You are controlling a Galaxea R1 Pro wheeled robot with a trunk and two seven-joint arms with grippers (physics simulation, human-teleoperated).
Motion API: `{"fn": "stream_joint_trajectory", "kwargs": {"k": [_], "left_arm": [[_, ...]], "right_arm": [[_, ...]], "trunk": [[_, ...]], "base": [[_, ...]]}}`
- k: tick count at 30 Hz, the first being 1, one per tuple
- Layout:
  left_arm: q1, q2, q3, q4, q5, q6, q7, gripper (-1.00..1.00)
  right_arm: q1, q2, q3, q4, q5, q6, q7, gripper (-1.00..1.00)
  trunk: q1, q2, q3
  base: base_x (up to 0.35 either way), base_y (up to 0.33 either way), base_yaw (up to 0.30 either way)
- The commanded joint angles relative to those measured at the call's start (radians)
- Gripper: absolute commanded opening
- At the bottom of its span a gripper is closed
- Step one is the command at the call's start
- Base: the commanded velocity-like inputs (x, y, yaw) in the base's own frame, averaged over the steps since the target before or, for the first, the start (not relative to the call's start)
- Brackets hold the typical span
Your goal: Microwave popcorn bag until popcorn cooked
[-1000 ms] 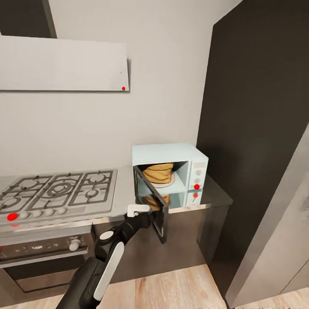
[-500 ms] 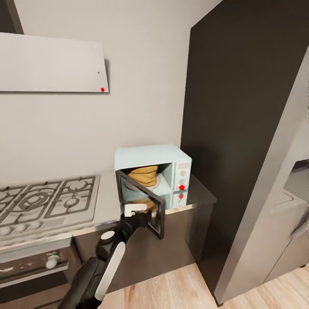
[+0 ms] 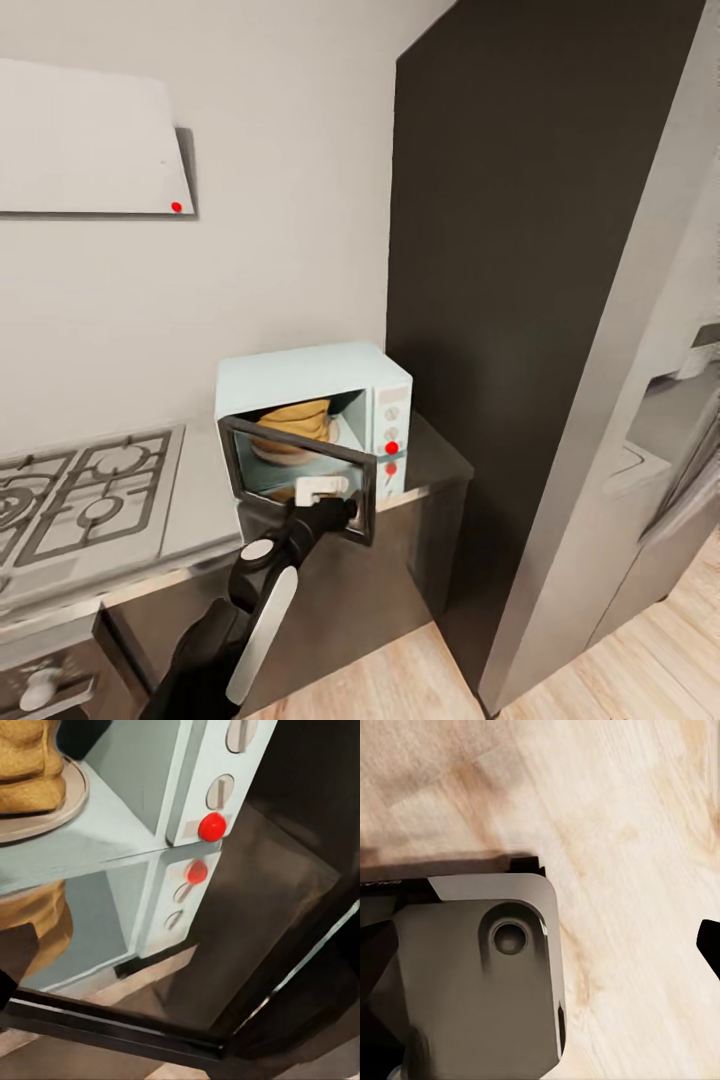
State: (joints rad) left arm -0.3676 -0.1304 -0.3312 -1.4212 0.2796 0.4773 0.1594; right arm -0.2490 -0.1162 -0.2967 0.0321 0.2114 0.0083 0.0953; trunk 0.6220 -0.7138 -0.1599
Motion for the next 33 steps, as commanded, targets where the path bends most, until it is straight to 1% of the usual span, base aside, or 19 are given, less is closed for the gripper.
{"fn": "stream_joint_trajectory", "kwargs": {"k": [1,5,6,9,12,17,24,33], "left_arm": [[-0.001,0.000,-0.060,-0.001,0.029,0.001,0.006,1.00],[-0.001,0.000,-0.061,0.001,0.029,0.001,0.006,1.00],[-0.001,0.006,-0.005,0.006,0.016,-0.003,0.015,1.00],[-0.001,0.023,0.012,0.023,0.013,-0.020,0.032,1.00],[0.000,0.024,0.026,0.009,0.006,-0.002,0.045,1.00],[0.001,0.023,0.015,0.015,0.003,0.003,0.072,1.00],[0.001,0.022,0.010,0.016,0.003,0.003,0.110,1.00],[0.001,0.015,0.009,0.030,0.004,0.001,0.112,1.00]], "right_arm": [[-0.001,-0.001,-0.009,0.002,0.009,0.001,0.002,1.00],[-0.001,-0.001,-0.008,0.002,0.009,-0.005,0.002,1.00],[-0.001,0.000,-0.005,0.002,0.014,-0.007,0.000,1.00],[-0.001,0.001,-0.005,0.002,0.014,-0.006,0.001,1.00],[0.003,0.001,-0.005,0.002,0.014,-0.005,0.001,1.00],[0.004,0.001,-0.005,0.002,0.014,-0.005,0.001,1.00],[0.004,0.001,-0.005,0.002,0.014,-0.004,0.001,1.00],[0.004,0.002,-0.005,0.002,0.014,-0.005,0.001,1.00]], "trunk": [[0.000,-0.001,-0.002],[0.000,-0.001,-0.002],[0.000,-0.001,-0.002],[0.000,-0.001,-0.002],[0.000,-0.001,-0.002],[0.000,-0.001,-0.002],[0.000,-0.001,-0.002],[0.000,-0.001,-0.002]], "base": [[0.107,0.000,-0.046],[0.107,0.000,-0.010],[0.000,0.000,0.000],[0.000,0.000,0.000],[0.023,0.000,0.000],[0.106,0.000,0.000],[0.120,0.000,0.000],[0.121,0.000,-0.001]]}}
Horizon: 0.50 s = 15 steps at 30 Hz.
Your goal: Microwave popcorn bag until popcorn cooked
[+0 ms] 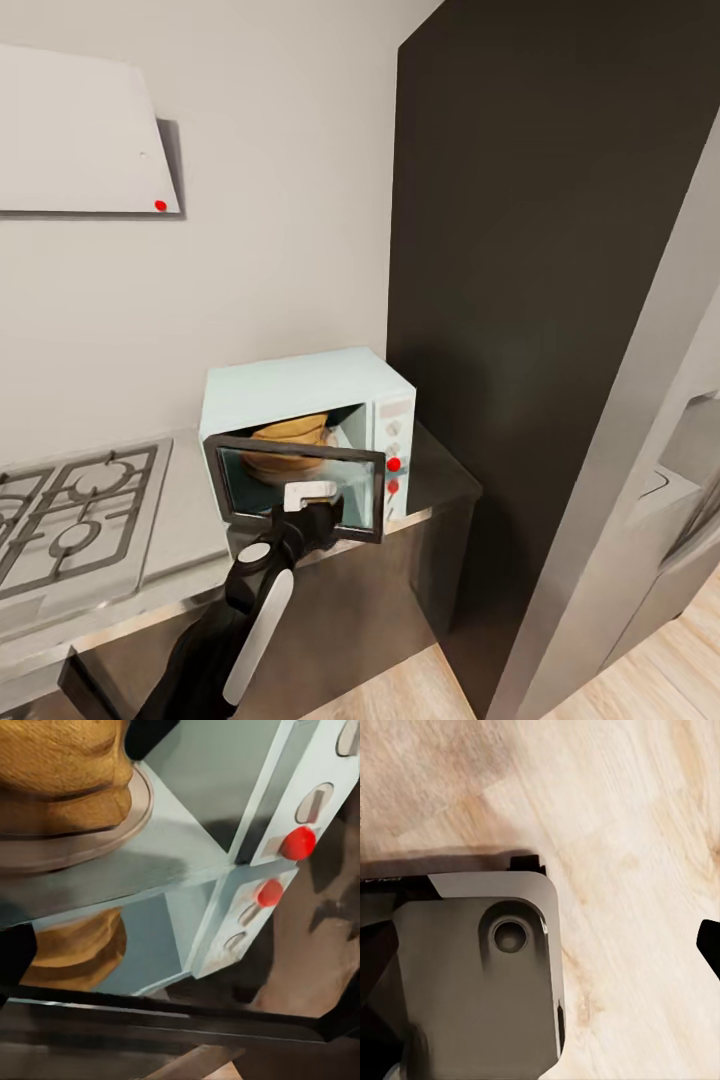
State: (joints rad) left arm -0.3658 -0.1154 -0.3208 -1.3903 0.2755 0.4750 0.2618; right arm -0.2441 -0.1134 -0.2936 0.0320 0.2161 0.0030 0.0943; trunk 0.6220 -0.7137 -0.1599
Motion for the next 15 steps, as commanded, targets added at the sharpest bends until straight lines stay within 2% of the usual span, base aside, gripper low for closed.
{"fn": "stream_joint_trajectory", "kwargs": {"k": [1,15], "left_arm": [[-0.001,0.000,-0.002,-0.001,0.008,0.004,0.010,1.00],[-0.001,0.001,0.001,-0.002,0.006,0.004,0.012,1.00]], "right_arm": [[-0.001,0.000,-0.009,0.002,0.009,0.001,0.002,1.00],[-0.001,0.000,-0.009,0.002,0.009,0.002,0.002,1.00]], "trunk": [[0.000,-0.001,-0.002],[0.000,-0.001,-0.002]], "base": [[0.121,0.000,-0.033],[0.120,0.000,-0.129]]}}
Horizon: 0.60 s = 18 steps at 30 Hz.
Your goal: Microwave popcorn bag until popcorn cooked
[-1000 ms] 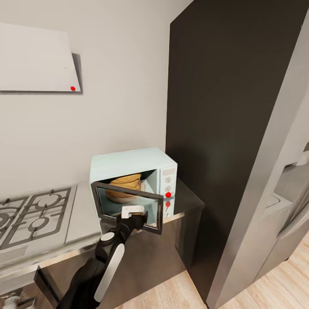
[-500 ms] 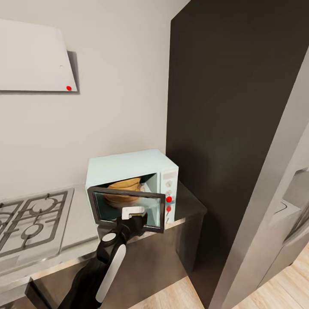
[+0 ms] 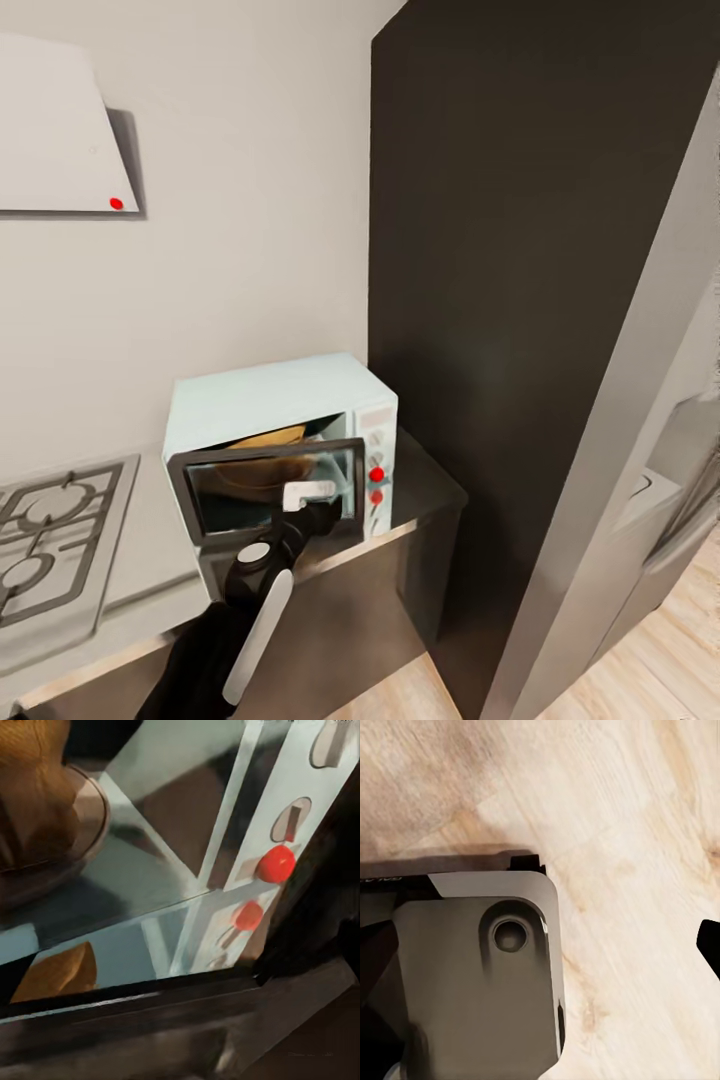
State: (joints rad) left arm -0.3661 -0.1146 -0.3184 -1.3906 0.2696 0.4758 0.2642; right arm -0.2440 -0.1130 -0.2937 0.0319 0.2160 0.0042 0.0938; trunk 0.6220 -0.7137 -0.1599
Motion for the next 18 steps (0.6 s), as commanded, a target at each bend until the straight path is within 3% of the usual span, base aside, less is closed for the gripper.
{"fn": "stream_joint_trajectory", "kwargs": {"k": [1,7,18], "left_arm": [[-0.001,0.001,0.000,-0.002,0.012,0.003,0.011,1.00],[-0.001,0.001,0.002,0.000,0.013,-0.034,0.083,1.00],[-0.001,0.005,0.007,0.005,0.013,-0.054,0.092,1.00]], "right_arm": [[-0.001,-0.001,-0.009,0.002,0.009,0.000,0.002,1.00],[-0.001,-0.001,-0.009,0.002,0.009,0.000,0.001,1.00],[-0.001,-0.002,-0.009,0.002,0.009,-0.001,0.002,1.00]], "trunk": [[0.000,-0.001,-0.002],[0.000,-0.001,-0.002],[0.000,-0.001,-0.002]], "base": [[0.120,0.000,-0.118],[0.124,0.000,-0.023],[0.151,0.000,0.000]]}}
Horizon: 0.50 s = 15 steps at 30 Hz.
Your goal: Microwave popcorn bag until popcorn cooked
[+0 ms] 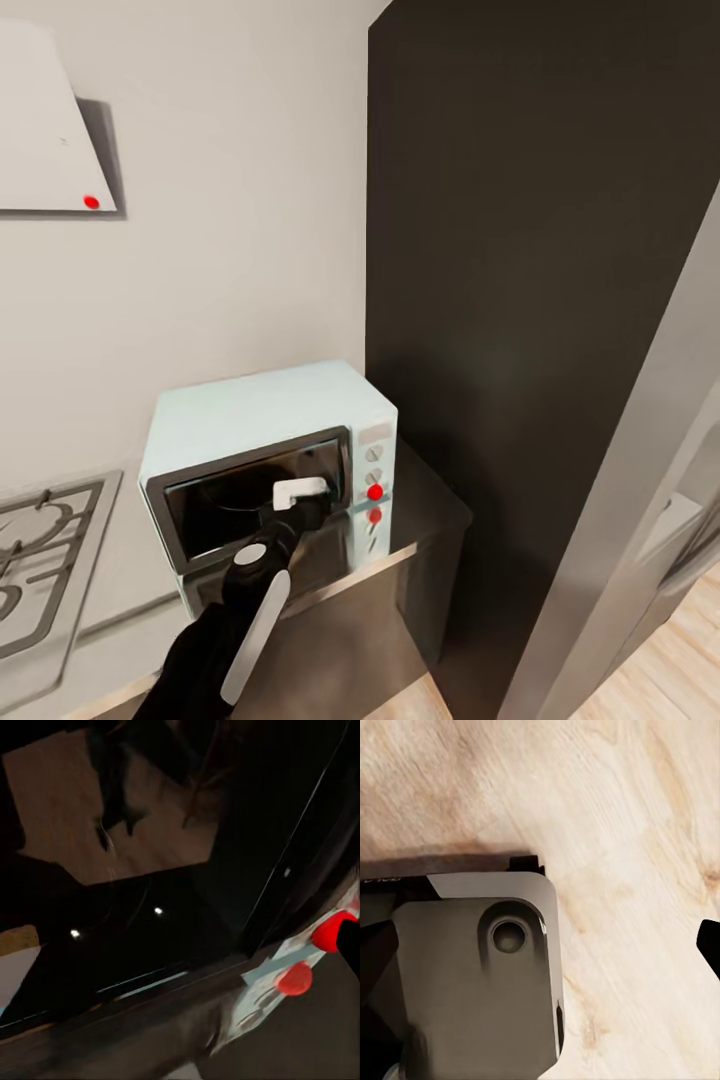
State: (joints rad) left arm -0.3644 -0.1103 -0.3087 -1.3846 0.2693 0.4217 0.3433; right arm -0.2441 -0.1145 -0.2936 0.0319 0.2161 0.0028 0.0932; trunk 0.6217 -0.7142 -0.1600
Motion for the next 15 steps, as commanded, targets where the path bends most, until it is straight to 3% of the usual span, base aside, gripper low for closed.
{"fn": "stream_joint_trajectory", "kwargs": {"k": [1,8,15], "left_arm": [[-0.003,0.001,-0.003,-0.001,0.013,0.000,0.013,1.00],[-0.002,0.002,-0.004,-0.008,0.014,0.001,0.014,1.00],[-0.003,-0.001,-0.010,-0.020,0.016,0.003,0.015,1.00]], "right_arm": [[-0.001,-0.001,-0.009,0.002,0.009,0.000,0.002,1.00],[-0.001,-0.001,-0.009,0.002,0.009,0.000,0.003,1.00],[-0.001,-0.001,-0.009,0.001,0.009,0.002,0.003,1.00]], "trunk": [[0.001,-0.001,-0.001],[0.001,-0.001,-0.001],[0.001,-0.001,-0.001]], "base": [[0.155,0.000,0.000],[0.106,0.000,0.000],[-0.289,0.000,0.000]]}}
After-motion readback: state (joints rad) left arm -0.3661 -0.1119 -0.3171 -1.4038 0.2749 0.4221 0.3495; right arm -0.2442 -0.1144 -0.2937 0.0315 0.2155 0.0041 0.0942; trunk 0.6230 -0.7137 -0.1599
